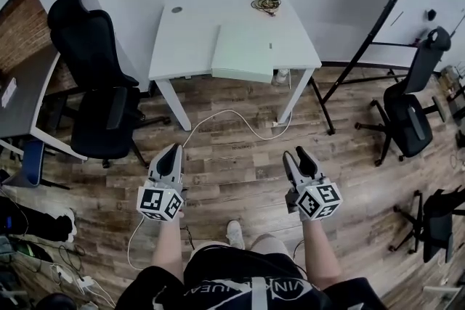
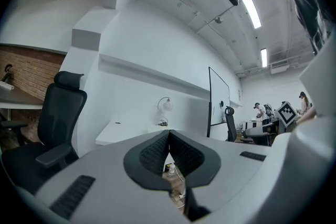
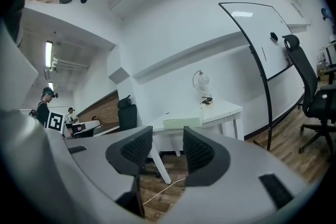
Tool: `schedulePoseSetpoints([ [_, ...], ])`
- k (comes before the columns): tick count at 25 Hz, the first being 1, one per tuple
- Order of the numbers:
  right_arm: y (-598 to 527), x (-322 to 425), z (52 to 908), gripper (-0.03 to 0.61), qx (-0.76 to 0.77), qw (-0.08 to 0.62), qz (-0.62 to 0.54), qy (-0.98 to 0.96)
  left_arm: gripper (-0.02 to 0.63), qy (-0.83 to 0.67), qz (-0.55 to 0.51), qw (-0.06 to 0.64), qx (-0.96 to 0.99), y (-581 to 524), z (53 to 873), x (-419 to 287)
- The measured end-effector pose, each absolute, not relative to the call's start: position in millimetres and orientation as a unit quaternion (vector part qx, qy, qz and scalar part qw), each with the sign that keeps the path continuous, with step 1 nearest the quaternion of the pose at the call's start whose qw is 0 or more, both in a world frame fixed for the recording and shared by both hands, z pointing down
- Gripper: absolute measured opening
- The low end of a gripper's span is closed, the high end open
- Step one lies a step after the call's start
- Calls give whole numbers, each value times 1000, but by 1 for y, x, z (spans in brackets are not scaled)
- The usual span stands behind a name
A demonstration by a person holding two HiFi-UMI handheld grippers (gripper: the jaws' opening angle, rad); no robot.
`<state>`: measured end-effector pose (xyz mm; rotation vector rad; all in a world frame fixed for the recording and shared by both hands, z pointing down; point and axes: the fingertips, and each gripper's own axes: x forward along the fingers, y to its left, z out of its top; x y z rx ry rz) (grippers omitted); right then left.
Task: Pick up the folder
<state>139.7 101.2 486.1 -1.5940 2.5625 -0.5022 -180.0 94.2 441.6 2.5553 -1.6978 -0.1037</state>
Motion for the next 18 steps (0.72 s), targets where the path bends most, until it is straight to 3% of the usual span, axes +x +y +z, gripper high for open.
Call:
schedulePoseSetpoints([
  [18,60,117,497,178,-515,31,-181,837,15,-570,-27,55,820,75,463,-212],
])
